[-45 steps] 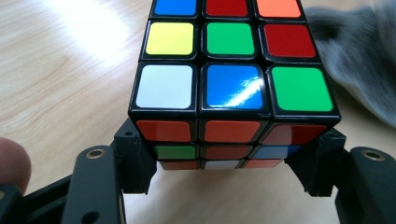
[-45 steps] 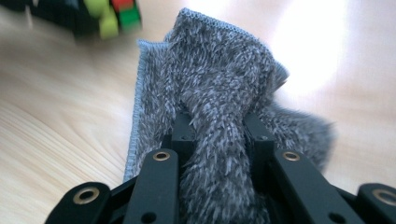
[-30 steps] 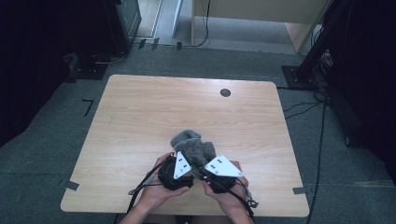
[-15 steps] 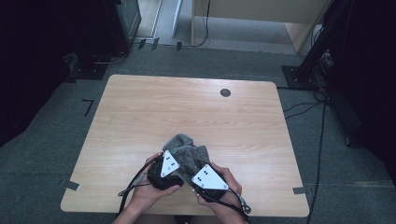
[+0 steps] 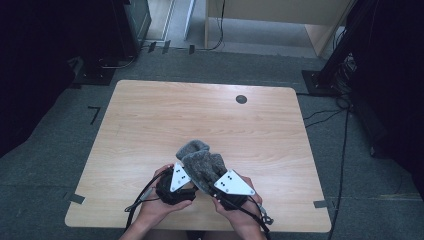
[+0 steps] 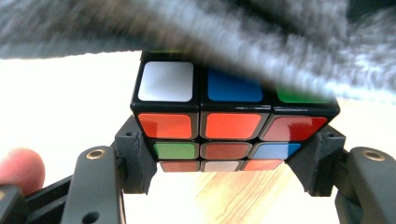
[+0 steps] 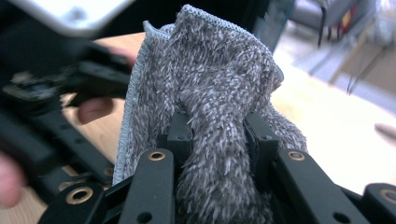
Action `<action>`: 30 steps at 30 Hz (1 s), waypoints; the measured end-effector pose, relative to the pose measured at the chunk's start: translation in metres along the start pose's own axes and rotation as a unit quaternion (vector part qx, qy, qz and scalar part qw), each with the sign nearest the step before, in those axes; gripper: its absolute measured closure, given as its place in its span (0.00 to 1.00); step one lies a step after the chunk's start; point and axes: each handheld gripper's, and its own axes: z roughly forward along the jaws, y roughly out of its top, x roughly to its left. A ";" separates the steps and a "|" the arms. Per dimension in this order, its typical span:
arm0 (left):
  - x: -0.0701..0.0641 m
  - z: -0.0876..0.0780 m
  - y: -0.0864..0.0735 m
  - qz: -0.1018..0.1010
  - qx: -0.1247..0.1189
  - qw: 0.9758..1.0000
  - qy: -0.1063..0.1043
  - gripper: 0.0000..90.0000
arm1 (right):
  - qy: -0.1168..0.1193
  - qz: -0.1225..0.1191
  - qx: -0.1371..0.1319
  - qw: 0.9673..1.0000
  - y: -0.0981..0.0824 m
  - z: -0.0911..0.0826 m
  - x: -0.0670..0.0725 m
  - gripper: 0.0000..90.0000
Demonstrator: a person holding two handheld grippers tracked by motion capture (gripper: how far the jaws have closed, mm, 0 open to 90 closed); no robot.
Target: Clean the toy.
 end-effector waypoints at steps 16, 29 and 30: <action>0.002 -0.004 0.002 -0.010 -0.006 1.000 -0.009 0.39 | 0.034 -0.044 0.016 0.998 0.011 -0.011 0.012 0.77; -0.011 -0.004 0.007 0.043 -0.015 0.999 -0.013 0.39 | 0.022 -0.004 0.000 1.000 0.008 -0.015 0.004 0.78; -0.013 -0.004 0.007 0.046 -0.017 0.999 -0.014 0.39 | 0.030 -0.012 0.001 0.999 0.009 -0.016 0.010 0.78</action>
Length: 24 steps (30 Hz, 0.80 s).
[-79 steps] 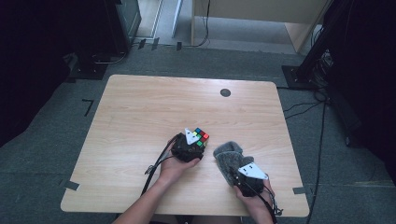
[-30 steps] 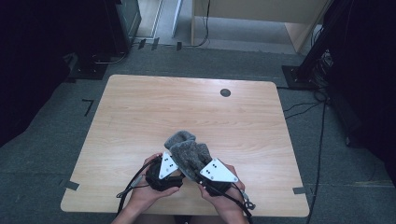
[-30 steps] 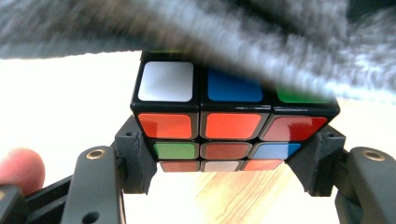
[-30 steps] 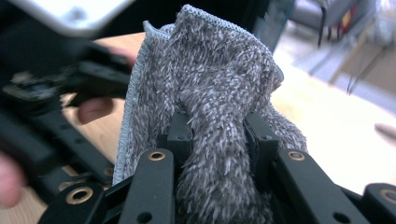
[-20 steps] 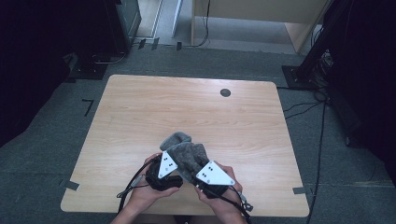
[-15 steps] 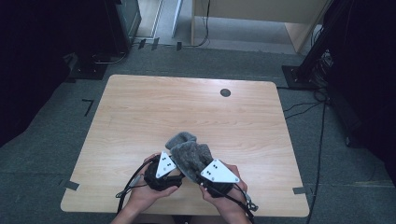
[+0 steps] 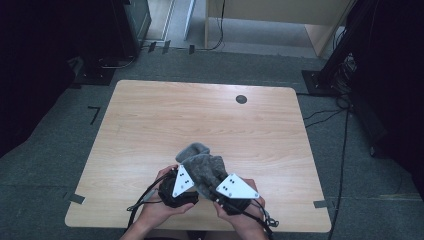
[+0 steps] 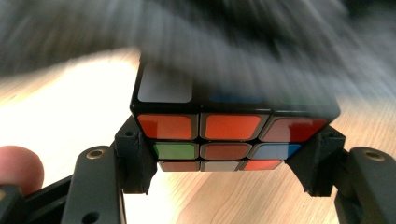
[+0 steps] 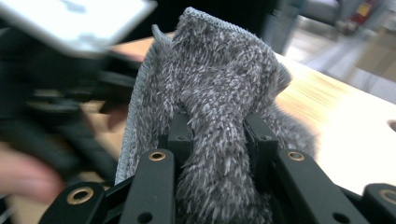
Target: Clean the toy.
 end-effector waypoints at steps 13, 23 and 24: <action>0.002 0.002 -0.001 -0.018 -0.004 1.000 -0.017 0.38 | 0.007 -0.001 0.000 1.000 -0.001 -0.001 -0.002 0.79; 0.001 0.001 0.000 -0.018 -0.008 1.000 -0.022 0.38 | -0.053 -0.024 0.001 0.998 -0.002 -0.003 -0.009 0.79; 0.001 0.001 -0.001 -0.020 -0.009 1.000 -0.020 0.38 | -0.051 -0.021 0.002 0.998 -0.002 -0.004 -0.007 0.79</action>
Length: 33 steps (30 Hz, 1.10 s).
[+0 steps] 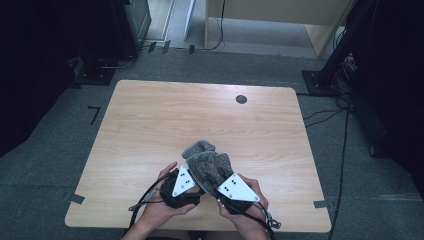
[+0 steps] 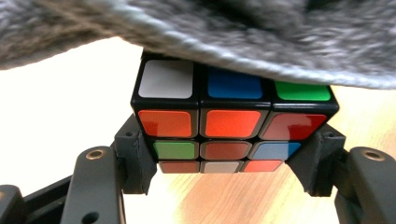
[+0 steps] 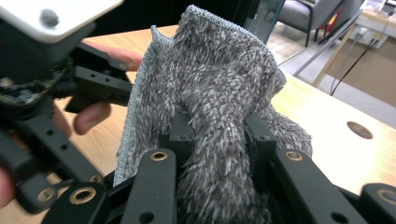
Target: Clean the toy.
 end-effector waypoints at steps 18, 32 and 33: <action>-0.004 0.003 0.000 0.005 -0.004 1.000 -0.006 0.38 | 0.039 0.016 -0.001 0.999 0.002 0.002 0.012 0.78; 0.000 0.004 0.001 -0.022 -0.007 0.999 -0.027 0.39 | 0.032 0.016 0.002 0.999 0.006 0.003 0.019 0.78; 0.002 0.003 0.001 -0.030 -0.007 0.999 -0.030 0.39 | 0.032 0.016 -0.003 0.999 0.006 0.004 0.017 0.78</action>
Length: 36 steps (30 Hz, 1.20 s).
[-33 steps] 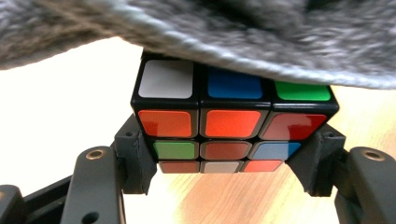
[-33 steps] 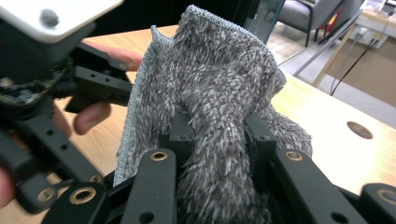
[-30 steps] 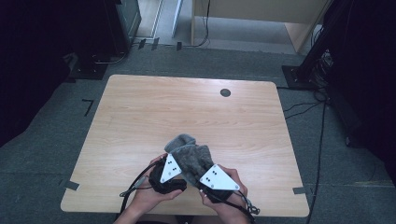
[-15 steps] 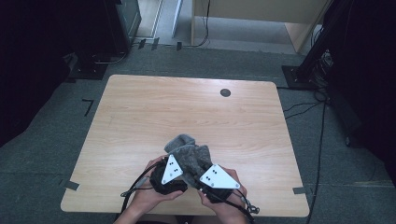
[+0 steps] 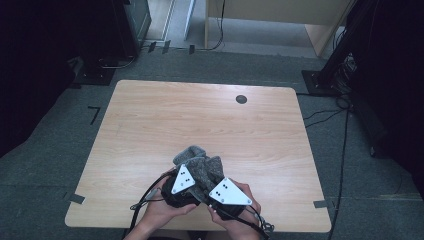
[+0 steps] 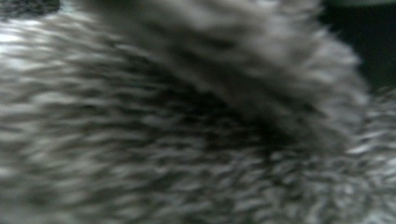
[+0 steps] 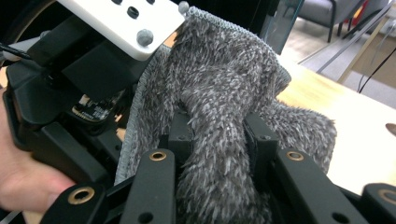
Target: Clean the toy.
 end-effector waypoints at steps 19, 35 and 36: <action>0.000 -0.008 0.000 0.025 -0.021 0.999 -0.003 0.39 | -0.026 0.057 -0.009 0.998 -0.002 -0.010 -0.031 0.77; 0.015 -0.028 0.000 0.014 -0.099 0.993 -0.055 0.39 | 0.023 0.139 -0.011 0.990 -0.016 -0.010 -0.054 0.78; 0.014 -0.027 -0.001 0.015 -0.096 0.994 -0.055 0.39 | 0.025 0.144 -0.016 0.989 -0.014 -0.012 -0.055 0.78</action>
